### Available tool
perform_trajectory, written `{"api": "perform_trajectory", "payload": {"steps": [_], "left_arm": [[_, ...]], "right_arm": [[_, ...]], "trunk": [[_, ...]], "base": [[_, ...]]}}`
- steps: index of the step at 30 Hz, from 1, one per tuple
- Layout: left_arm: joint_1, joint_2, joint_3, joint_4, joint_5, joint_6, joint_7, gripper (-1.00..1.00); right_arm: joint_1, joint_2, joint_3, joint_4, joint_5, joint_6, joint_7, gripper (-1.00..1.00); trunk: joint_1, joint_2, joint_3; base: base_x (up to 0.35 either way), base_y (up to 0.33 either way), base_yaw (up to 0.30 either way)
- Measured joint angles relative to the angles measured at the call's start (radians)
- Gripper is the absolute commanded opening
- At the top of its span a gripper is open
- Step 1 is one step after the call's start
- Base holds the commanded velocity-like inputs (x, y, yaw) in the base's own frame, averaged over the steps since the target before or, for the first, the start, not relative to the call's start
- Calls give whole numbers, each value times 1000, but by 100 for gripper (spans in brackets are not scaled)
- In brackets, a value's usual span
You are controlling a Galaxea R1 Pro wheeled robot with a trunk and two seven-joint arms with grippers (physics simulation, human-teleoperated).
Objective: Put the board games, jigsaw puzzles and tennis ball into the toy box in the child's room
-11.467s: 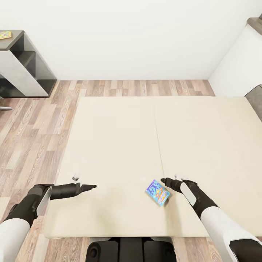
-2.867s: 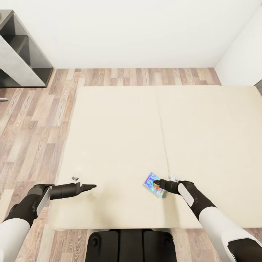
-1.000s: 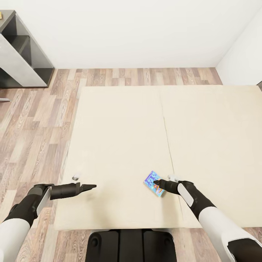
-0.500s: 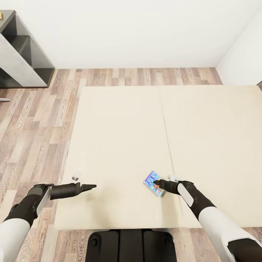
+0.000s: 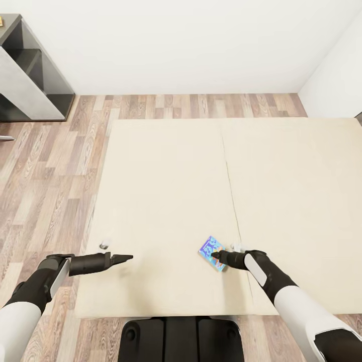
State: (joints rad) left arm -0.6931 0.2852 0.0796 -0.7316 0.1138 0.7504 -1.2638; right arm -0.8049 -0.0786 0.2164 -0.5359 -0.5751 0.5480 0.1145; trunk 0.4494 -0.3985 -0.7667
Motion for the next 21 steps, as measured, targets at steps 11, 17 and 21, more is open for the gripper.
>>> {"api": "perform_trajectory", "payload": {"steps": [11, 17, 21], "left_arm": [[0, 0, 0, 0, 0, 0, 0, 100], [0, 0, 0, 0, 0, 0, 0, 100], [0, 0, -1, 0, 0, 0, 0, 100]], "right_arm": [[0, -11, 2, -3, 0, 22, 1, 100], [0, -16, 1, -11, -1, 63, 2, 100], [0, -14, 0, -15, -2, 93, 1, 100]], "trunk": [[0, 0, 0], [0, 0, 0], [0, 0, 0]], "base": [[0, 0, 0], [0, 0, 0], [0, 0, 0]]}}
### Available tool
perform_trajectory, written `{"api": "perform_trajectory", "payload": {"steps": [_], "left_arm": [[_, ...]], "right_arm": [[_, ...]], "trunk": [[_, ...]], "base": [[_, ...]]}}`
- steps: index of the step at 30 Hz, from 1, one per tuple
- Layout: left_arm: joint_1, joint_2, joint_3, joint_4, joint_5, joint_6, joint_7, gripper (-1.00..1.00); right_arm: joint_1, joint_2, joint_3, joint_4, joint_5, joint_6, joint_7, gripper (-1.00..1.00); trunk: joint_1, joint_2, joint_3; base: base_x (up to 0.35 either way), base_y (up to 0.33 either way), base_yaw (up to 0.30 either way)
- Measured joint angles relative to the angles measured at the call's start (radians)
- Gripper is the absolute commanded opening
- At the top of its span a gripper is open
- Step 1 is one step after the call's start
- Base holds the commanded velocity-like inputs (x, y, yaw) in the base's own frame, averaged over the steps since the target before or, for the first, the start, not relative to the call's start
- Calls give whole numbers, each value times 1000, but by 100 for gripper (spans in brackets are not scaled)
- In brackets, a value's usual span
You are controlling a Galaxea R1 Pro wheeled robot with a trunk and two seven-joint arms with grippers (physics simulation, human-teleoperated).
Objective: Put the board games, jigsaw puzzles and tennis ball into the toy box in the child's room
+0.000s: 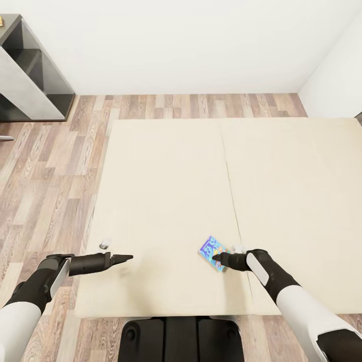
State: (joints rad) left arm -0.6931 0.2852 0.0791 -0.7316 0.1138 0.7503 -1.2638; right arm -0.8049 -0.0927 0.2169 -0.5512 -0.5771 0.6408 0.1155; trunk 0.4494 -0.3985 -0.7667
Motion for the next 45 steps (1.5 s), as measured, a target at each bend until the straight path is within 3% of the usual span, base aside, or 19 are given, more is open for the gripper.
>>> {"api": "perform_trajectory", "payload": {"steps": [6, 12, 17, 29, 45], "left_arm": [[0, 0, 0, 0, 0, 0, 0, 100], [0, 0, -1, 0, 0, 0, 0, 100], [0, 0, 0, 0, 0, 0, -1, 100], [0, 0, 1, 0, 0, 0, -2, 100], [0, 1, 1, 0, 0, 0, -3, 100]], "right_arm": [[-11, -8, -4, 0, -1, 17, 3, 100], [-56, -35, -9, -18, -5, 108, 4, 100], [-87, -40, -11, -37, -6, 154, 2, 100], [-146, -33, -9, -42, -6, 181, -3, 100], [-176, -23, -6, -42, -6, 181, -6, 100]], "trunk": [[0, 0, 0], [0, 0, 0], [0, 0, 0], [0, 0, 0], [0, 0, 0]], "base": [[0, 0, 0], [0, 0, 0], [0, 0, 0], [0, 0, 0], [0, 0, 0]]}}
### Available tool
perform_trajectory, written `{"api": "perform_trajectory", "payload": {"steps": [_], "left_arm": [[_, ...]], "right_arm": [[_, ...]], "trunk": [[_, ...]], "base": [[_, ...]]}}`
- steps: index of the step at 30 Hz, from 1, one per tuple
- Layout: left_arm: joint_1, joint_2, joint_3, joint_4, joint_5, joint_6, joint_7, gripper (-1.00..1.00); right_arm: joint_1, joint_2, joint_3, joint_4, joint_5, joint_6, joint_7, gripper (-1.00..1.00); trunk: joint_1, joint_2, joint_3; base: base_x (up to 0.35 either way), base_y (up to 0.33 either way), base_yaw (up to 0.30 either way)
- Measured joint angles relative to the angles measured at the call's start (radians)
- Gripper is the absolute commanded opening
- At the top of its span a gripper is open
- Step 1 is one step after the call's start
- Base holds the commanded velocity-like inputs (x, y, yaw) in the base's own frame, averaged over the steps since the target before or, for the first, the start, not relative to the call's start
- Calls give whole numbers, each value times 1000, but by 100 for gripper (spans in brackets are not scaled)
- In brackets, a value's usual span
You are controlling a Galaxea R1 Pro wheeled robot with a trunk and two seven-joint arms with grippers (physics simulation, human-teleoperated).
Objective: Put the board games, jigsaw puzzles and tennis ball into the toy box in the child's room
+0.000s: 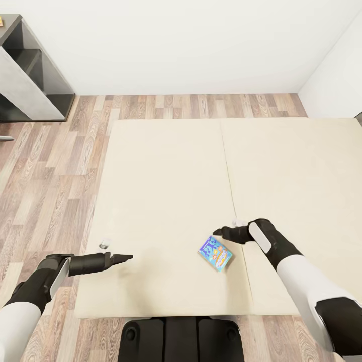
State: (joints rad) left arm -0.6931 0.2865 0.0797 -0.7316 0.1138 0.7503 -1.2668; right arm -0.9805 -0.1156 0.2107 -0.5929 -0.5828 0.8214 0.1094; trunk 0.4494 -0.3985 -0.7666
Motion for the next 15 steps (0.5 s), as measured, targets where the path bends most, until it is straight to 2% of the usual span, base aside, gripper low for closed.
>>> {"api": "perform_trajectory", "payload": {"steps": [15], "left_arm": [[0, 1, 0, 0, 0, 0, -1, 100]], "right_arm": [[-2, 1, 2, -1, 1, -2, 1, 100]], "trunk": [[0, 0, 0]], "base": [[0, 0, 0]]}}
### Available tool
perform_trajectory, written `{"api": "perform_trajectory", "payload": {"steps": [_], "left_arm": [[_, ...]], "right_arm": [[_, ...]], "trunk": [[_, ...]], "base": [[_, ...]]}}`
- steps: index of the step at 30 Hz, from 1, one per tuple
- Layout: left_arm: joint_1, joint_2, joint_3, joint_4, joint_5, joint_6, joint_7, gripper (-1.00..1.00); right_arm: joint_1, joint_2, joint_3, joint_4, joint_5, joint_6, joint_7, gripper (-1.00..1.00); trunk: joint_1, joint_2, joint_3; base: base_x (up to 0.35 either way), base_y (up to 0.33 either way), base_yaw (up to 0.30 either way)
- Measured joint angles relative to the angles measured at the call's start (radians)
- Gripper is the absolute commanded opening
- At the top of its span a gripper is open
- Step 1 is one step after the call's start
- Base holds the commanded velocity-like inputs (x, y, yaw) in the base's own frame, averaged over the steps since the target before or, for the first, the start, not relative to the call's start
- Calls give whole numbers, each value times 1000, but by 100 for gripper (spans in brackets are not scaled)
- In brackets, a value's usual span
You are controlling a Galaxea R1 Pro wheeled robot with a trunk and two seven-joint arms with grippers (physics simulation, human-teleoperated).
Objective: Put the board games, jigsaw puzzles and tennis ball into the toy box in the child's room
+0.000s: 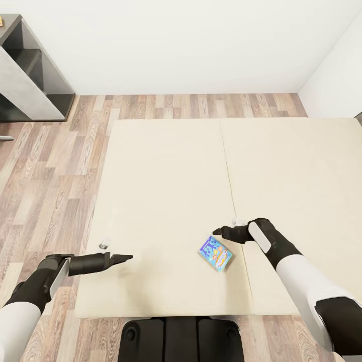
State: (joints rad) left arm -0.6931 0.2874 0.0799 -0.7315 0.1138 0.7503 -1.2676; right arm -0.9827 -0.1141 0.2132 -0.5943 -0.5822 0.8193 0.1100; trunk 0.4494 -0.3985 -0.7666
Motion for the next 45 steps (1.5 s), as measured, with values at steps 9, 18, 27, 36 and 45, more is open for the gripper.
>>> {"api": "perform_trajectory", "payload": {"steps": [9, 18, 27, 36, 45], "left_arm": [[0, 16, 1, 0, 4, -2, -11, 100], [1, 50, 0, 0, 5, -6, -197, 100], [1, 59, 0, 0, 4, -7, -256, 100], [1, 59, -3, 0, 9, -8, -299, 100], [1, 60, -3, 0, 7, -8, -299, 100]], "right_arm": [[1, 9, 21, 0, 1, -3, 1, 100], [1, 10, 43, 0, 2, -6, 1, 100], [2, 10, 45, 0, 2, -6, 2, 100], [2, 9, 45, 1, 2, -6, 2, 100], [3, 9, 45, 1, 2, -6, 2, 100]], "trunk": [[0, 0, -4], [0, 0, -13], [0, 0, -23], [0, 0, -36], [0, 0, -49]], "base": [[0, 0, 0], [0, 0, 0], [0, 0, 0], [0, 0, 0], [0, 0, 0]]}}
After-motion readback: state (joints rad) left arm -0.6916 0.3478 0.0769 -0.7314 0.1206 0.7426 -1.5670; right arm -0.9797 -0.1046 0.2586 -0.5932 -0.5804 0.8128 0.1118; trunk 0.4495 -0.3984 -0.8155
